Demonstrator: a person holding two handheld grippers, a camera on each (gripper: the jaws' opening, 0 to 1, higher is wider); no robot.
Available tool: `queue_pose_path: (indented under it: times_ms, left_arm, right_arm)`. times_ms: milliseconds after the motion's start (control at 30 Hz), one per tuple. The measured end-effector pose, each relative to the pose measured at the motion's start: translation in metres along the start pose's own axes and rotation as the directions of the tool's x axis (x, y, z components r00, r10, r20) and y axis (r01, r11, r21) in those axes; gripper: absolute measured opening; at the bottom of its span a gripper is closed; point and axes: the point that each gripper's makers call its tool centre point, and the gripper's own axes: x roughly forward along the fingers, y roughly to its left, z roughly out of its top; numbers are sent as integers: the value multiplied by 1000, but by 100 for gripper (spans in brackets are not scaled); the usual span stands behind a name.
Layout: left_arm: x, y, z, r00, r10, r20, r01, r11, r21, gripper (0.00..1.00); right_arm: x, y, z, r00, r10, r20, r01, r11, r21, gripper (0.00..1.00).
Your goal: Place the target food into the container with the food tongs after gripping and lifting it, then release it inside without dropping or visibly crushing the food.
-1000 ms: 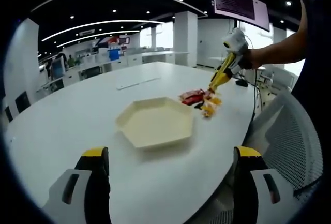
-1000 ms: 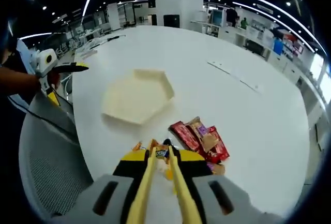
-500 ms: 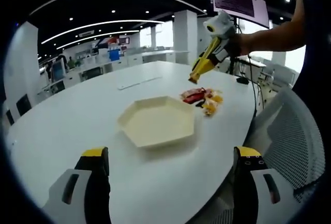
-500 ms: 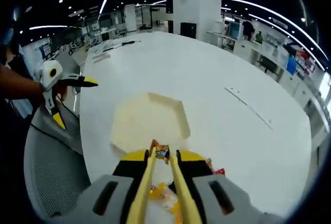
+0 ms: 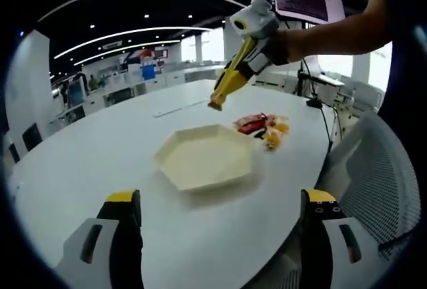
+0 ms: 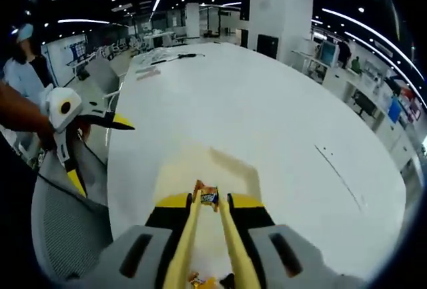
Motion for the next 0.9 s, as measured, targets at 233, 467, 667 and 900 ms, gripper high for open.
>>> queue_pose_path:
  times_ms: [233, 467, 667, 900]
  left_arm:
    - [0, 2, -2, 1000, 5, -6, -5, 1000, -3, 96]
    - [0, 2, -2, 1000, 5, -3, -5, 1000, -6, 96]
    - [0, 1, -1, 1000, 3, -4, -3, 1000, -4, 95]
    - [1, 1, -3, 1000, 0, -9, 0, 1000, -4, 95]
  right_arm:
    - [11, 4, 11, 999, 33, 0, -33, 999, -14, 21]
    - [13, 4, 12, 999, 49, 7, -49, 999, -5, 23]
    - [10, -2, 14, 999, 29, 34, -29, 1000, -7, 25]
    - [6, -6, 17, 998, 22, 59, -23, 1000, 7, 26]
